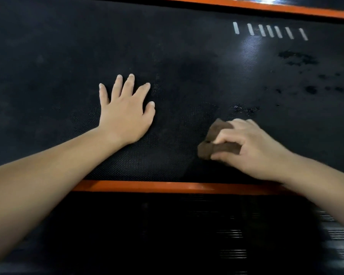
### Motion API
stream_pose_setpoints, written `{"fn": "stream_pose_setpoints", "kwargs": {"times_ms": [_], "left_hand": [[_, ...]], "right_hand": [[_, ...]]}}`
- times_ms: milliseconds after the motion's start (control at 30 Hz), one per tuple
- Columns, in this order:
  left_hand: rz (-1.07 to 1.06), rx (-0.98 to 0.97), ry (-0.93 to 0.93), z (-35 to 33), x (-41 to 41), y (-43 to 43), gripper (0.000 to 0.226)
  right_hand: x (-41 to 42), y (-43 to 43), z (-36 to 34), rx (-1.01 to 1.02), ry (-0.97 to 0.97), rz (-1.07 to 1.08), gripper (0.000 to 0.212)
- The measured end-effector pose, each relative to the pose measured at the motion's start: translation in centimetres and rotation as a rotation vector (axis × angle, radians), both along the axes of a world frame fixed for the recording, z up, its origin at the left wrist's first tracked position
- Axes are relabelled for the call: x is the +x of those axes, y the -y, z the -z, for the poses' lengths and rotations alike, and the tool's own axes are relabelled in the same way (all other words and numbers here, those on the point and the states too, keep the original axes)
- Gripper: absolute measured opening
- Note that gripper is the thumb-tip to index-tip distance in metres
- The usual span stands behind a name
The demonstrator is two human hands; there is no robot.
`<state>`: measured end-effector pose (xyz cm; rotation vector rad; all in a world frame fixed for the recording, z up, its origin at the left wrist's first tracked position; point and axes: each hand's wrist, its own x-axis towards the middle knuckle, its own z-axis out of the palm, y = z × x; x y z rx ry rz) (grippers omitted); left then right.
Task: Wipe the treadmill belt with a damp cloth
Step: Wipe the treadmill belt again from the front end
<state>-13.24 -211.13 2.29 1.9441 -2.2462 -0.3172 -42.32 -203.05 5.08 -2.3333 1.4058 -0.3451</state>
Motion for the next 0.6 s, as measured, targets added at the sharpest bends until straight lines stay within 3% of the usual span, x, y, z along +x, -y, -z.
{"fn": "stream_pose_setpoints", "kwargs": {"times_ms": [167, 200, 333, 400, 533, 600], "left_hand": [[-0.053, 0.055, -0.083, -1.0, -3.1, 1.2, 0.052], [-0.031, 0.055, -0.083, -1.0, -3.8, 1.7, 0.052], [-0.047, 0.039, -0.034, -0.4, -5.7, 3.3, 0.056], [-0.061, 0.017, 0.008, 0.2, -6.1, 3.4, 0.059], [-0.048, 0.008, 0.034, 0.7, -6.0, 3.2, 0.061], [-0.046, 0.001, 0.041, 0.6, -6.1, 3.2, 0.061]], "right_hand": [[-1.4, 3.2, 0.3, -0.143, 0.085, 0.413, 0.021], [-0.7, 2.8, 0.4, -0.169, 0.074, 0.401, 0.022], [0.8, -1.5, 0.8, -0.112, -0.044, 0.018, 0.03], [-0.3, 0.5, 0.7, -0.138, -0.085, -0.004, 0.032], [-1.7, 9.4, 0.5, -0.228, -0.032, 0.516, 0.029], [-0.8, 9.6, 0.8, -0.226, -0.052, 0.559, 0.026]]}}
